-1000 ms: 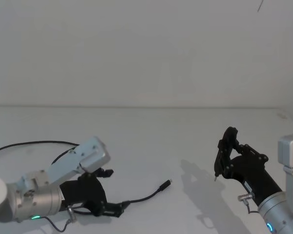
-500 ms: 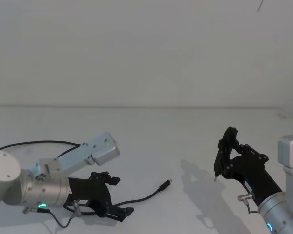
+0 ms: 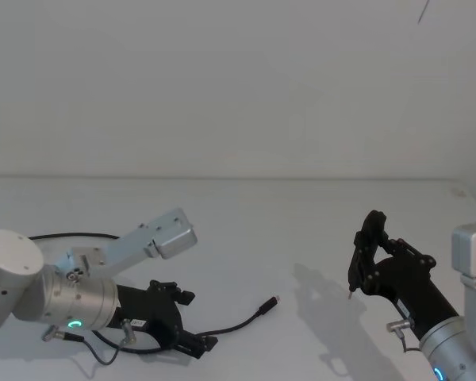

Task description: Pick up the data cable with the one hand.

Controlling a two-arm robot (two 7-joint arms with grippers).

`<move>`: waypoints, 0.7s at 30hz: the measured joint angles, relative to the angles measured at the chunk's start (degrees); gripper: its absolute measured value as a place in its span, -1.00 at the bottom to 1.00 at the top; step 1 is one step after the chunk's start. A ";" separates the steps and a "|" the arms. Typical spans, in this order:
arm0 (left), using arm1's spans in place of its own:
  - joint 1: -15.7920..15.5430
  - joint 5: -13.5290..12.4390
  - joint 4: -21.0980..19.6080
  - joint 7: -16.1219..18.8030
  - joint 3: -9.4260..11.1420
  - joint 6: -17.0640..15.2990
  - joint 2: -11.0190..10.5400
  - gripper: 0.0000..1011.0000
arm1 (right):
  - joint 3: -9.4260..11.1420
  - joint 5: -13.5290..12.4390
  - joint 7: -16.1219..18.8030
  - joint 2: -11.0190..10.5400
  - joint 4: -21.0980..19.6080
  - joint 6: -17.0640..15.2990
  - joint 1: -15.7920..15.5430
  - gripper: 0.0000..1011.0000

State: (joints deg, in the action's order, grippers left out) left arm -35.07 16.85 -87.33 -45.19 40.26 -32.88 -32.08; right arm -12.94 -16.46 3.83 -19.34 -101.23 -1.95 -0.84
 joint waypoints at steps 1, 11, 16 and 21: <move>-0.39 -0.05 0.51 -0.08 0.35 -0.37 0.12 0.98 | 0.00 0.00 0.00 0.00 0.00 0.00 0.00 -0.45; -2.07 -0.58 3.04 -0.27 1.90 -1.93 0.79 0.98 | 0.00 0.00 0.00 0.00 0.00 0.00 0.00 -0.45; -2.46 -0.58 3.82 -0.27 2.23 -2.22 1.06 0.98 | 0.00 0.00 0.00 0.00 0.00 0.00 0.00 -0.45; -2.70 -0.26 4.52 -0.26 2.43 -2.28 1.28 0.98 | 0.00 0.00 0.00 0.00 0.00 0.00 0.00 -0.45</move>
State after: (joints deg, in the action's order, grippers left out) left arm -37.77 16.59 -82.82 -45.45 42.69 -35.16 -30.80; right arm -12.94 -16.47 3.83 -19.33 -101.23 -1.95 -0.84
